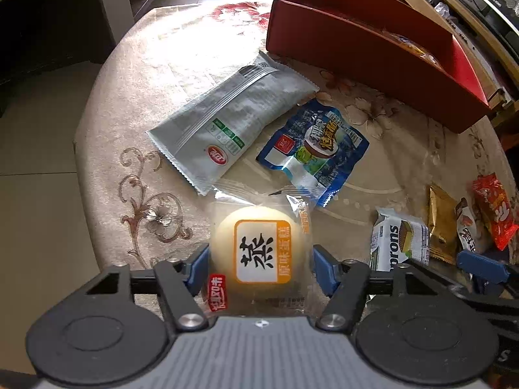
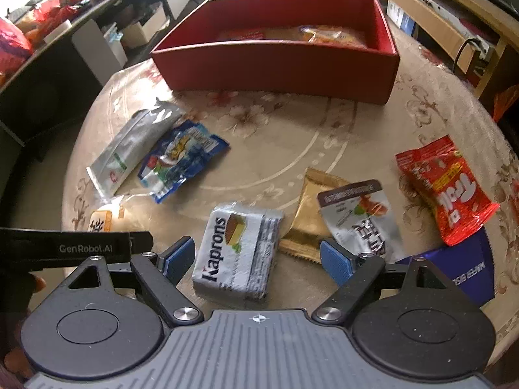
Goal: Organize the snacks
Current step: 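Close the left tool on the round steamed cake bun while the right tool grasps the Kaprons wafer pack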
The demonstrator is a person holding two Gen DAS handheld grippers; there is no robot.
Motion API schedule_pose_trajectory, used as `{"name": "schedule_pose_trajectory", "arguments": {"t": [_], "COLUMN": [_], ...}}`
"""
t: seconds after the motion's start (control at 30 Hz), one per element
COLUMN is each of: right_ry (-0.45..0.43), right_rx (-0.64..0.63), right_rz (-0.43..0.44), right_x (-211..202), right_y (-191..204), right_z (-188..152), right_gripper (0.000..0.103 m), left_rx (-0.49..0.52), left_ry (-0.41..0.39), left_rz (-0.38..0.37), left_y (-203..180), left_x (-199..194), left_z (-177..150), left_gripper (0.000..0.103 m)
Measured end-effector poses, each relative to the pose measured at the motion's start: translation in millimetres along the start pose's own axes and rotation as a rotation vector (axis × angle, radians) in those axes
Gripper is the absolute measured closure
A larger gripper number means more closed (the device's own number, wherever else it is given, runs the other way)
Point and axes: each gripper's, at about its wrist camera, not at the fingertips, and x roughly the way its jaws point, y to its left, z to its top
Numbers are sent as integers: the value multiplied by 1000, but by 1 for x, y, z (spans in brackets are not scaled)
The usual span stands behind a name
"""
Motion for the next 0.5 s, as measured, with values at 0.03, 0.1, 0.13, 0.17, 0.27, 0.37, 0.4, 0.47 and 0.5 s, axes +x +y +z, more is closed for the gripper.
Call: {"name": "schedule_pose_trajectory", "arguments": {"t": [0.03, 0.1, 0.13, 0.17, 0.27, 0.37, 0.4, 0.47, 0.5], "right_ry": [7, 22, 33, 42, 58, 75, 79, 75, 66], "right_rx": [-2, -2, -1, 0, -5, -13, -16, -38, -54], "right_rz": [-1, 0, 5, 7, 5, 6, 2, -23, -35], "right_x": [2, 6, 8, 11, 17, 25, 29, 34, 33], "right_y": [1, 4, 5, 7, 12, 18, 20, 26, 29], "right_z": [-1, -1, -2, -2, -2, -1, -1, 0, 0], "right_gripper": [15, 14, 14, 15, 14, 14, 14, 13, 13], "left_rx": [1, 5, 6, 6, 5, 15, 17, 19, 22], "left_ry": [-1, -4, -7, -9, -7, -10, -10, -8, -7], "left_rz": [-3, -7, -4, -1, -8, -5, -4, -6, -7], "left_y": [1, 1, 1, 3, 5, 4, 3, 3, 3], "left_x": [-1, -3, -3, -4, -5, -5, -5, -4, -4], "left_z": [0, 0, 0, 0, 0, -1, -1, -1, 0], "left_gripper": [42, 44, 44, 44, 44, 44, 44, 44, 44]}}
